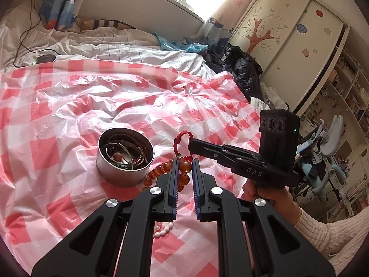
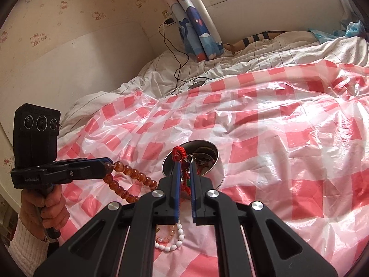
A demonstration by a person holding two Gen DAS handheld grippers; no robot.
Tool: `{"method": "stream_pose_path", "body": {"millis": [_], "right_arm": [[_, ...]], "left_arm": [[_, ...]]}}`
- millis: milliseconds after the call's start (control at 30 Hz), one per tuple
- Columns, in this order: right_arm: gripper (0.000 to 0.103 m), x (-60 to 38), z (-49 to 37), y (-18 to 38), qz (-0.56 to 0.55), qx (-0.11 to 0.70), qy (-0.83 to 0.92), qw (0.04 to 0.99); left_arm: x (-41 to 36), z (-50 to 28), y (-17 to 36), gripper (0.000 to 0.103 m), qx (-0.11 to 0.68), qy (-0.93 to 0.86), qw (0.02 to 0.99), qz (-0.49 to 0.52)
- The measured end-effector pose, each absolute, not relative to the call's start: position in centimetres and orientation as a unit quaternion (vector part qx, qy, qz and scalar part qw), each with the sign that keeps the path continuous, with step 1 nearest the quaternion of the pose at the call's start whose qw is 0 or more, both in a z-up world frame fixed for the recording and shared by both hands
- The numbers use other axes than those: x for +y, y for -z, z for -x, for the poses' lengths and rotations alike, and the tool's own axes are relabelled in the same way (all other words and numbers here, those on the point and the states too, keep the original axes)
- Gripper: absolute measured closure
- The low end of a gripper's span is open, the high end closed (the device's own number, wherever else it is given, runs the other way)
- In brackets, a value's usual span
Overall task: Organize jewelry
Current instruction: 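Lift both bracelets and carry them over the tin, then open both grippers to drop the bracelets into the tin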
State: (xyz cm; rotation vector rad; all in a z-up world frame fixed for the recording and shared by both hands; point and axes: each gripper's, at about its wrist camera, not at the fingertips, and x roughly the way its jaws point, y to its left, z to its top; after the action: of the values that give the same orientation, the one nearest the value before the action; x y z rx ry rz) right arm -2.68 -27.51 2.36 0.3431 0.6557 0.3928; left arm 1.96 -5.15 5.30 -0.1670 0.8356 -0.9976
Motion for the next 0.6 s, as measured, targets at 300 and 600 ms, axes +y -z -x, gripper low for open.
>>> {"method": "stream_pose_path", "body": {"millis": [300,600], "right_arm": [[0.094,-29.2,2.4,-2.4,-0.200,0.312,-0.176,0.912],[0.094,-28.5,2.1,-2.2,-0.192,0.317,-0.185,0.910]], "left_arm": [[-8.3,-7.0,-5.0,0.093,0.398,0.448,0.796,0.086],[-8.6,-9.9,0.7,0.092,0.469,0.308,0.827,-0.024]]}}
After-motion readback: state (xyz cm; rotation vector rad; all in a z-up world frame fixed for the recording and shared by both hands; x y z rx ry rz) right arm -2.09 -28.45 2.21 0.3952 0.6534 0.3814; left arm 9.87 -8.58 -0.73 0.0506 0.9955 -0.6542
